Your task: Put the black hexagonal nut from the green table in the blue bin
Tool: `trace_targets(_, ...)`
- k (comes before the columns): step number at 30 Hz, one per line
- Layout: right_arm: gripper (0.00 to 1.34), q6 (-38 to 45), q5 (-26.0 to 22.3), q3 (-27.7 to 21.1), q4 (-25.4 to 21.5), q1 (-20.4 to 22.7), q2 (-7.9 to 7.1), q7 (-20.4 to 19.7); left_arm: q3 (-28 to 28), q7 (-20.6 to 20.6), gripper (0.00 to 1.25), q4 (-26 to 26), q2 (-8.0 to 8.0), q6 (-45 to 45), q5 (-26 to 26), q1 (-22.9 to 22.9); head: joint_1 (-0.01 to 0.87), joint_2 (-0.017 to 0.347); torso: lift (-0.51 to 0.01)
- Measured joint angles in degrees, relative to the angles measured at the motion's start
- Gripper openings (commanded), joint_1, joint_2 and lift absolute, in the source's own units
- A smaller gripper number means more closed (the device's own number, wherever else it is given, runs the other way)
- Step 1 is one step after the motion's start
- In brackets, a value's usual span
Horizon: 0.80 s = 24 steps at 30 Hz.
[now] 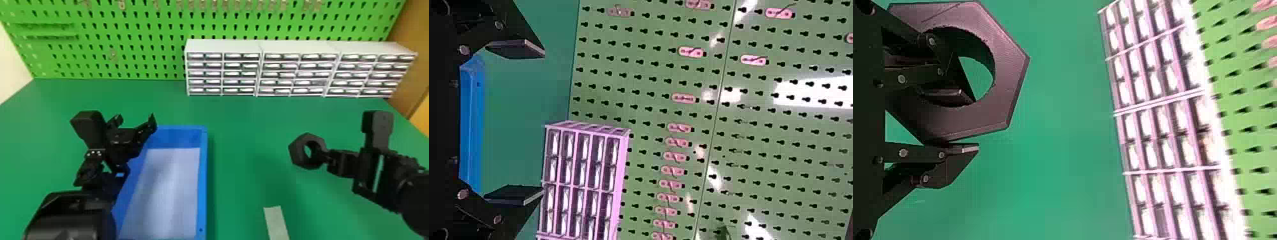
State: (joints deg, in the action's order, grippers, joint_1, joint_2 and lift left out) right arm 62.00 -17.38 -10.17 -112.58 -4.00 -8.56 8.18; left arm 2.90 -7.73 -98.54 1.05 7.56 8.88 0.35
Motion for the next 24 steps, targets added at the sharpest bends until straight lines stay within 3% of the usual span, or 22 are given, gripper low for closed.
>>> trace_targets(8, 0.25, -12.22, -1.15, 2.72, 0.00, 1.27, -1.26, 0.09, 0.00, 0.00, 0.95, 0.01, 0.00, 0.00, 0.00, -0.03, 0.686, 0.051, -0.097)
trace_targets(24, 0.25, -29.34, -3.97, 6.64, -0.03, 2.33, -1.10, 0.08, 0.07, 0.00, 0.95, -0.01, 0.00, 0.00, 0.18, 0.00, 0.686, 0.051, -0.097)
